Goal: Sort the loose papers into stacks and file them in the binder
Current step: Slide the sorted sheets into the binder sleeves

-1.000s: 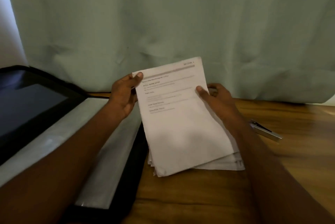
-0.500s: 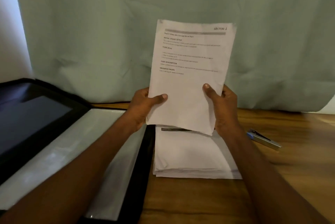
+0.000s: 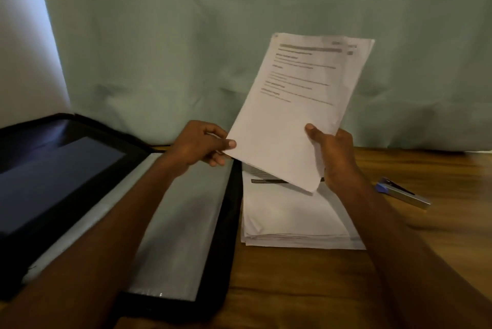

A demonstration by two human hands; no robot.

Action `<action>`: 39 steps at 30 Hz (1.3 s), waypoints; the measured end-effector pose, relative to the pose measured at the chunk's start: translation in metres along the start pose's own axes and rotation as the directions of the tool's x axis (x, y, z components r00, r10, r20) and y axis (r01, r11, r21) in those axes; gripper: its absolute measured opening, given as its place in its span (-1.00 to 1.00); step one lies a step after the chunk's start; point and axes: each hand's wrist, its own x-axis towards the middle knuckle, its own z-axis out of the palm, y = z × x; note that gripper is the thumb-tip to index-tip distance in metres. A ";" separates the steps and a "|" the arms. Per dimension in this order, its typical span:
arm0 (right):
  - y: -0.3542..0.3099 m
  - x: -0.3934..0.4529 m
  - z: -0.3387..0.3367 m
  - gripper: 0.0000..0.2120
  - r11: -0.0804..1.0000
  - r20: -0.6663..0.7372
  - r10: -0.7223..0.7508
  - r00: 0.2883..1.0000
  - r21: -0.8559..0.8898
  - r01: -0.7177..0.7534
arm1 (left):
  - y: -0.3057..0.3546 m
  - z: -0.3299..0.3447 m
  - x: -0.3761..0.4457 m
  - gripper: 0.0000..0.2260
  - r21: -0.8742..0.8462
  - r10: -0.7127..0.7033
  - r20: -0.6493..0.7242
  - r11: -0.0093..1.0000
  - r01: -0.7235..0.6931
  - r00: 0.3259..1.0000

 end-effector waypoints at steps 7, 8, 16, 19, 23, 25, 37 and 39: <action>0.026 0.006 0.019 -0.68 0.952 -0.021 0.217 0.976 0.227 -0.207 | -0.059 -0.102 -0.002 -0.90 0.329 0.080 -0.297 0.944 0.024 0.952; 0.030 0.006 0.021 -0.67 0.941 0.009 0.239 0.971 0.244 -0.234 | -0.072 -0.109 0.000 -0.89 0.446 0.092 -0.275 0.894 0.043 0.957; 0.054 0.018 0.063 -0.53 0.965 0.002 0.225 0.974 0.140 -0.223 | -0.116 -0.106 0.010 -0.75 0.680 0.140 -0.125 0.733 -0.018 0.982; 0.055 0.028 0.104 -0.62 0.971 -0.014 0.205 0.979 0.131 -0.202 | -0.118 -0.103 0.013 -0.83 0.687 0.236 -0.147 0.723 -0.073 0.960; 0.062 0.040 0.157 -0.59 0.951 0.016 0.249 0.968 0.185 -0.247 | -0.122 -0.104 0.010 -0.92 0.629 0.302 -0.194 0.768 -0.118 0.933; 0.068 0.045 0.174 -0.59 0.946 0.030 0.242 0.970 0.217 -0.243 | -0.123 -0.104 0.010 -0.94 0.610 0.292 -0.200 0.784 -0.114 0.935; 0.118 0.059 0.190 -0.59 0.957 0.297 0.212 0.931 0.128 -0.259 | -0.124 -0.101 0.012 -0.86 0.632 0.356 -0.158 0.753 -0.182 0.921; 0.127 0.056 0.187 -0.57 0.956 0.291 0.215 0.932 0.132 -0.261 | -0.124 -0.102 0.013 -0.87 0.590 0.374 -0.197 0.783 -0.195 0.906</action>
